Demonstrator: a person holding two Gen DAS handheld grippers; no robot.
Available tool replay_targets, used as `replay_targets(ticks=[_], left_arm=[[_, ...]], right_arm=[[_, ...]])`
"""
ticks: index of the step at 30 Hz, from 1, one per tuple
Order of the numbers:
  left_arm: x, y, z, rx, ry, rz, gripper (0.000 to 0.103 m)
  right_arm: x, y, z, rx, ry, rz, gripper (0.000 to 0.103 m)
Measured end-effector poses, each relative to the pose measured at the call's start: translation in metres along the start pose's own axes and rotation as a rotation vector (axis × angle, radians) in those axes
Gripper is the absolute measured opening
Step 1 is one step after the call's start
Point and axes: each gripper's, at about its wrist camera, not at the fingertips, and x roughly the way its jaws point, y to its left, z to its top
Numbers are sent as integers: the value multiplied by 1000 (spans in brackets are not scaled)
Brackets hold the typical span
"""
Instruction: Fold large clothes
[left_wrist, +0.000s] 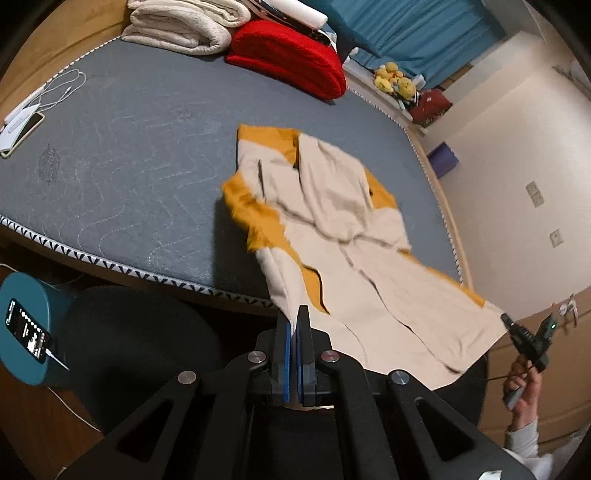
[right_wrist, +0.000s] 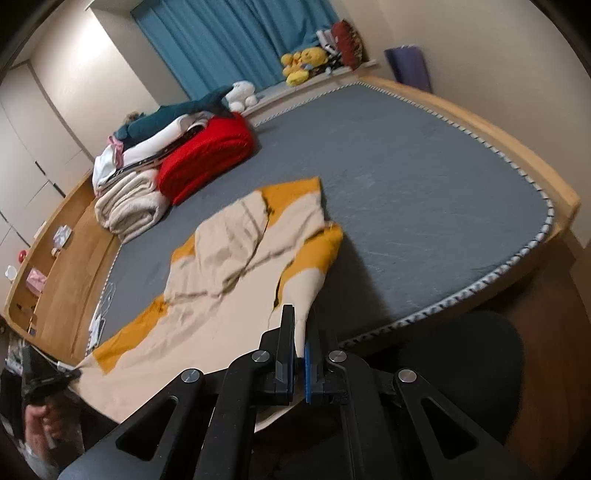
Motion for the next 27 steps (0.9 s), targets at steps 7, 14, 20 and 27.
replay_targets(ticks=[7,14,20,27], left_arm=[[73,15,84,-6,-40,1,1],[210,52,186,-70,-11,18,1],[278,84,202,-191,53,66,1],[282,81,208,-162,64,68,8]], right_arm=[[36,-1,57,-11,-47,-23,3],[208,-1,155,-41,34,-32,3],[341,8,196,-87,129,-114,4],[401,-2,185,-75,166,-185,8]])
